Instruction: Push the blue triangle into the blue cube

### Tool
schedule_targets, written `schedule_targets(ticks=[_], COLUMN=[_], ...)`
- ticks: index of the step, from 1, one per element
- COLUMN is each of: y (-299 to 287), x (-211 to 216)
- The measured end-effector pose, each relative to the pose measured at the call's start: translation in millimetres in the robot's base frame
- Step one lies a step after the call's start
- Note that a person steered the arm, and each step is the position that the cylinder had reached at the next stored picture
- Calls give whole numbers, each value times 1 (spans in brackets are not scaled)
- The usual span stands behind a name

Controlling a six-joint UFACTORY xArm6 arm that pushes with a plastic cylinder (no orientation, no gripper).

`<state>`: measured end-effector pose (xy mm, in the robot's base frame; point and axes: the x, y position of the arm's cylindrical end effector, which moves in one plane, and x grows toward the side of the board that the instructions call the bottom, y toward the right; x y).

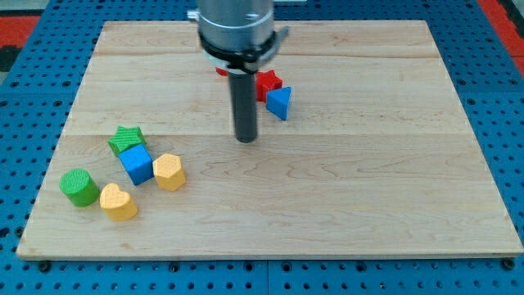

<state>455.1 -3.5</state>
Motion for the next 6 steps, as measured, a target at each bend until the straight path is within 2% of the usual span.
schedule_targets(ticks=[1,2,3,4,5,6], y=[71,52,-22,-99,-108,-143], x=[-24,-83,-38,-19,-20,18])
